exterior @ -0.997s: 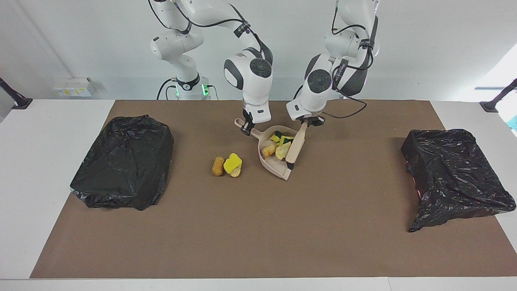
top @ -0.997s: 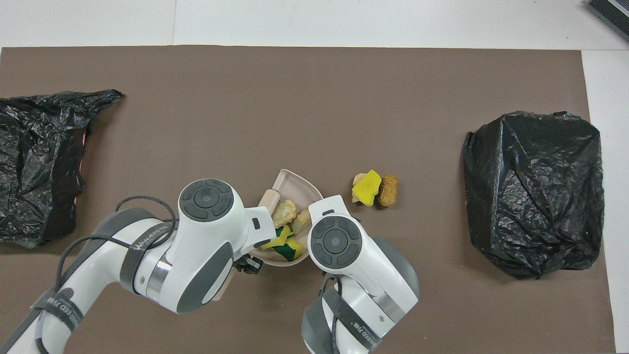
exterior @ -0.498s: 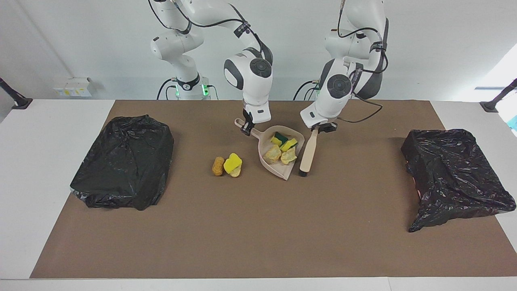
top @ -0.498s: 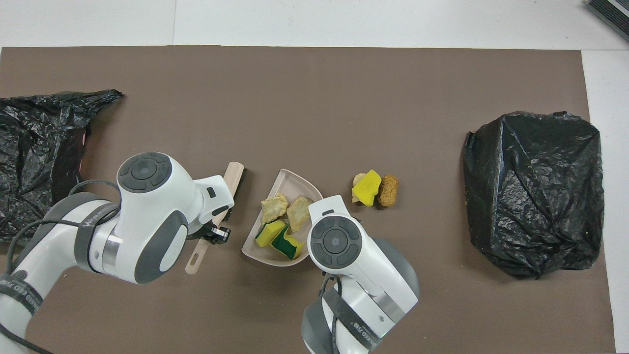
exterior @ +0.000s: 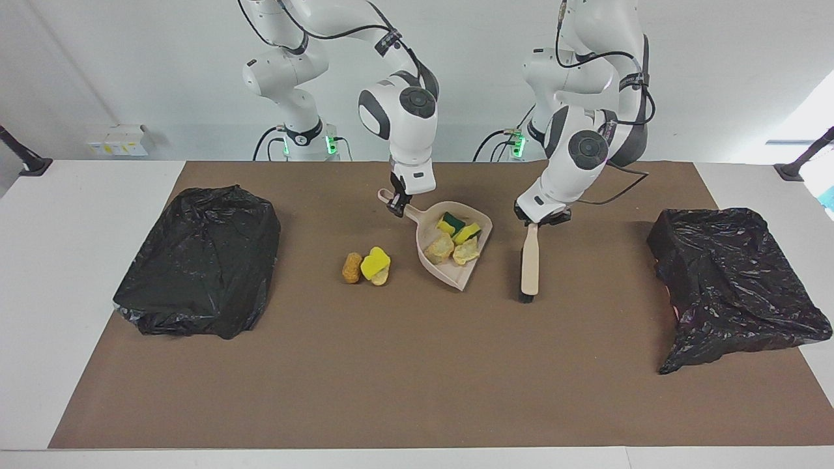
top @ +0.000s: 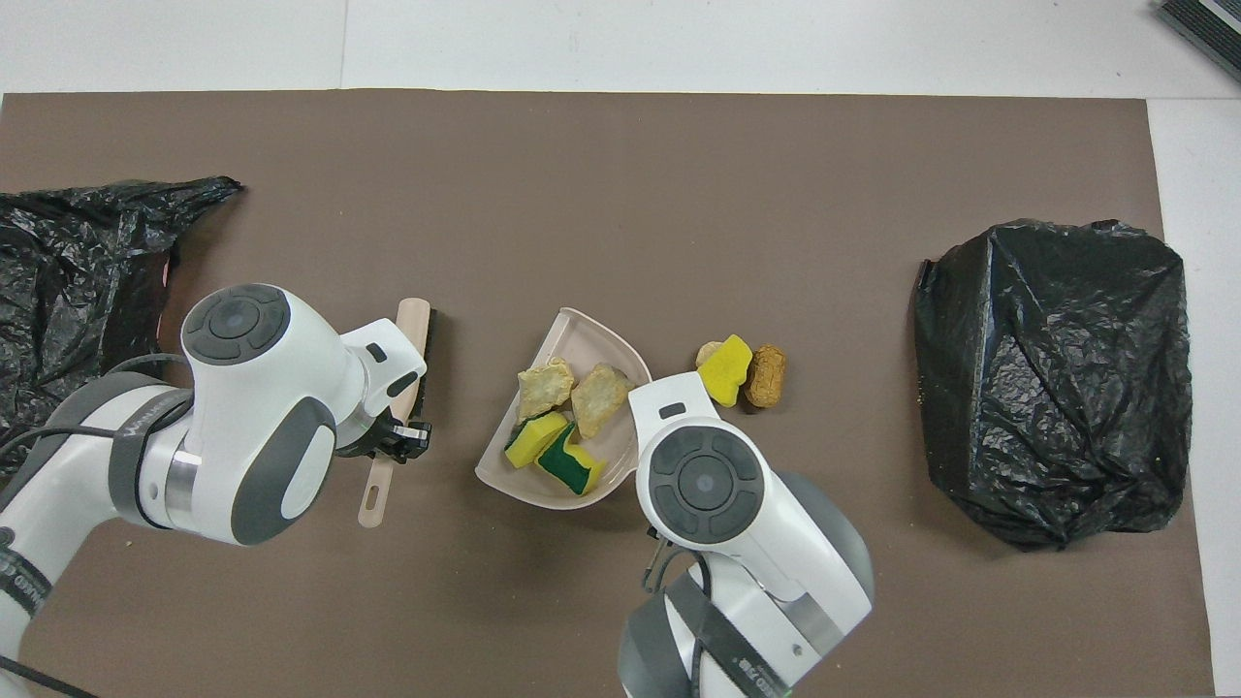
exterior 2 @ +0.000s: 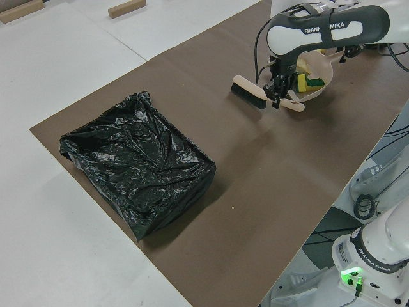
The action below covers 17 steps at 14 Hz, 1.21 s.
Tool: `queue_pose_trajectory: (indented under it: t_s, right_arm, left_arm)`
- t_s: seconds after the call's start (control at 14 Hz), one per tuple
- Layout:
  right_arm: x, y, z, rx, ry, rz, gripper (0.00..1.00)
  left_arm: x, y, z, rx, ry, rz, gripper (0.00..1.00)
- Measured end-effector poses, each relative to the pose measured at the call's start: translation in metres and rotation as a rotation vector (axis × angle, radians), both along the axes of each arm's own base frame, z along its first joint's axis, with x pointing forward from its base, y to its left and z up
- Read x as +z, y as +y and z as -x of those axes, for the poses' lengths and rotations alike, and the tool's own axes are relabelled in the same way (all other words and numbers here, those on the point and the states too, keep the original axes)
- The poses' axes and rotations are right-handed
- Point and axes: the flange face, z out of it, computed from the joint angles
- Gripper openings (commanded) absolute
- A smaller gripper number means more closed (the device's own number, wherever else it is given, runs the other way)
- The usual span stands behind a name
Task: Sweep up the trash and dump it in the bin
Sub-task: 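Carry the dustpan over the black bag with the right gripper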
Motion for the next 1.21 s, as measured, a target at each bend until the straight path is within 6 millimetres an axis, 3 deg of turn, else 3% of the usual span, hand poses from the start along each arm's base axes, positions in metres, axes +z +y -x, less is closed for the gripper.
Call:
queue_pose_trajectory:
  t_s: [0.21,0.43,0.71,1.07,1.14,1.21]
  right_arm:
    - [0.043,-0.034,-0.006,-0.06,-0.026,-0.012,0.0]
    - [0.084,-0.093,-0.016,-0.116,-0.038,-0.01,0.0]
    - [0.126,-0.195,-0.028,-0.156,-0.045,-0.01,0.0]
    - [0.143,-0.297,-0.034,-0.189,-0.018,-0.004,0.0]
    - [0.144,-0.323,-0.035,-0.186,-0.013,-0.006,0.0]
    - [0.144,-0.353,-0.034,-0.177,-0.008,-0.009,0.0]
  left_arm:
    - [0.0,-0.021,0.008,0.056,-0.011,-0.02,0.0]
    - [-0.005,-0.064,0.035,0.104,-0.053,-0.031,0.0]
    - [-0.016,-0.115,0.105,0.138,-0.116,-0.012,0.0]
    - [-0.023,-0.148,0.181,0.158,-0.091,0.035,0.02]
    - [-0.026,-0.151,0.188,0.158,-0.091,0.041,0.34]
    - [-0.027,-0.152,0.191,0.159,-0.092,0.044,0.85]
